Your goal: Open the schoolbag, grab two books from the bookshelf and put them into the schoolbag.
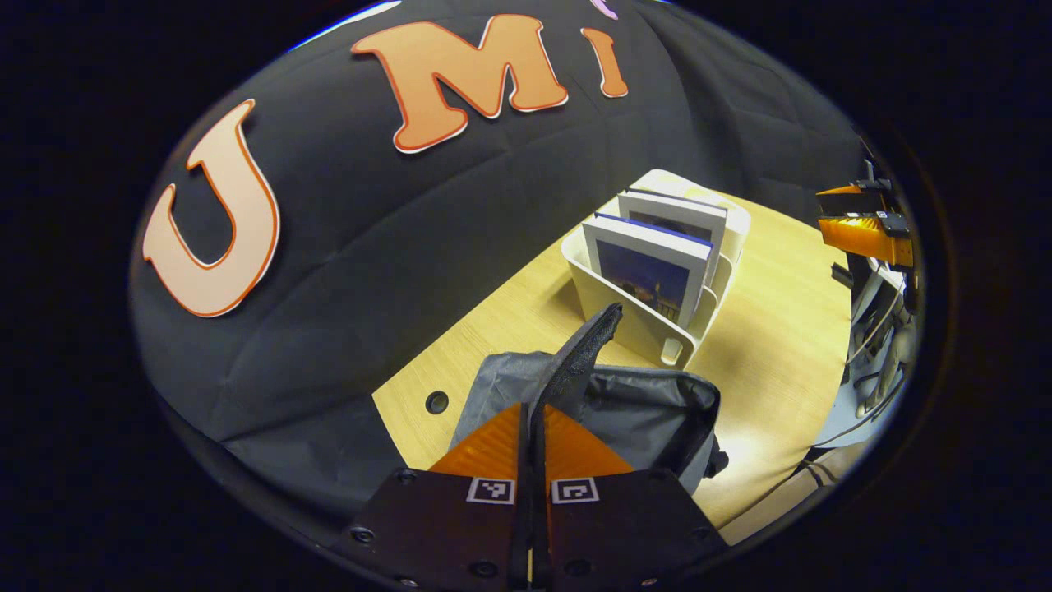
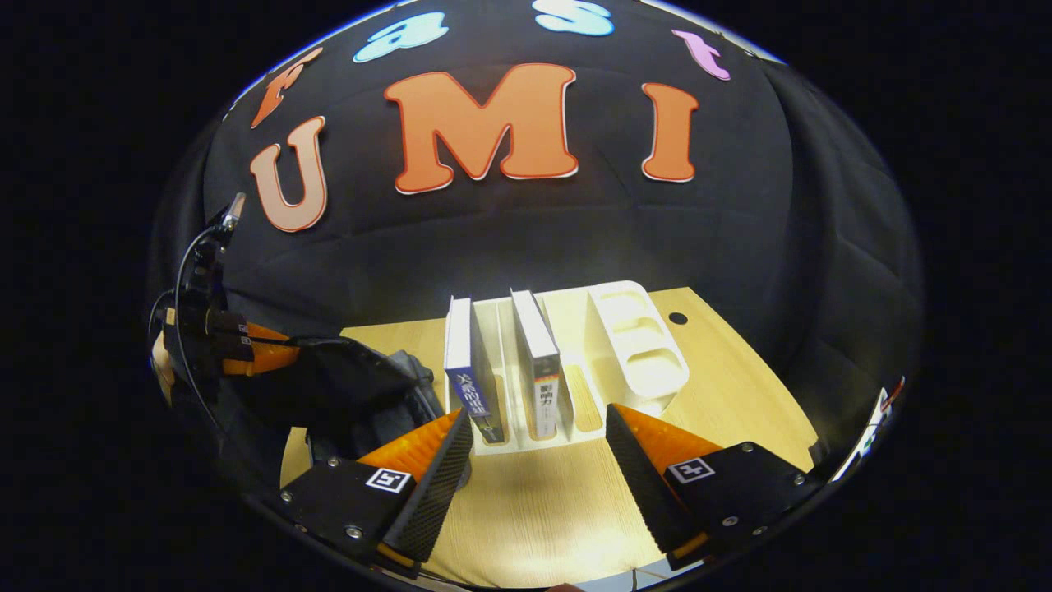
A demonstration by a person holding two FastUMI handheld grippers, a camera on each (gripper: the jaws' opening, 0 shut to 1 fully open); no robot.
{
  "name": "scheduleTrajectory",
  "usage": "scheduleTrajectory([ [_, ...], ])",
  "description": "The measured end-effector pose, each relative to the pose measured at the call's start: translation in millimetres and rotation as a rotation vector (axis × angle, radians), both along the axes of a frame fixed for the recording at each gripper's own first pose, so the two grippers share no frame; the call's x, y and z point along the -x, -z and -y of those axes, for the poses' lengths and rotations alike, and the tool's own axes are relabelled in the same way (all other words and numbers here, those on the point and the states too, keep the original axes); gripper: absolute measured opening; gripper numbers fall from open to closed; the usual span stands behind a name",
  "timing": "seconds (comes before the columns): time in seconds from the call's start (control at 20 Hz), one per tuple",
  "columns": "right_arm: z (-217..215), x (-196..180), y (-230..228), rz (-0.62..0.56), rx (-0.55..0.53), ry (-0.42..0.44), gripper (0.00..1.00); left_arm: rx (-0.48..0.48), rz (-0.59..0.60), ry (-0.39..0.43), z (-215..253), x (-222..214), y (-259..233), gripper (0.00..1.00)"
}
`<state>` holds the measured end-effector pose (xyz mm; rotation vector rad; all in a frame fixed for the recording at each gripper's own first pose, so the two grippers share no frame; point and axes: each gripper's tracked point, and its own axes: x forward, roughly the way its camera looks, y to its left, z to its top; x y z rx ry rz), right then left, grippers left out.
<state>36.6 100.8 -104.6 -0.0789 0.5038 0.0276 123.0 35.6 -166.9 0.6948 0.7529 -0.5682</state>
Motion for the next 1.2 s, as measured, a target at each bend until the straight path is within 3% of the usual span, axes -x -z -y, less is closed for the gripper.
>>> scheduleTrajectory([
  [0.3, -61, -41, -63, -0.094, 0.042, -0.149, 0.97, 0.029, 0.008, -0.032, -7, -14, -6, 0.02],
  [0.45, -86, -66, -65, -0.181, 0.076, -0.21, 0.98, 0.035, 0.012, -0.033, -8, -14, -6, 0.02],
  [0.55, -113, -84, -55, -0.259, 0.034, -0.256, 0.98, 0.032, 0.023, -0.033, -10, -17, -7, 0.02],
  [0.65, -124, -97, -32, -0.376, 0.001, -0.25, 0.97, 0.036, 0.023, -0.043, -12, -19, -5, 0.02],
  [0.85, -102, -128, 25, -0.524, 0.123, -0.19, 0.98, 0.055, 0.015, -0.059, -16, -22, 0, 0.02],
  [1.2, -100, -165, 82, -0.613, 0.175, -0.16, 0.99, 0.052, -0.012, -0.06, -19, -31, 13, 0.02],
])
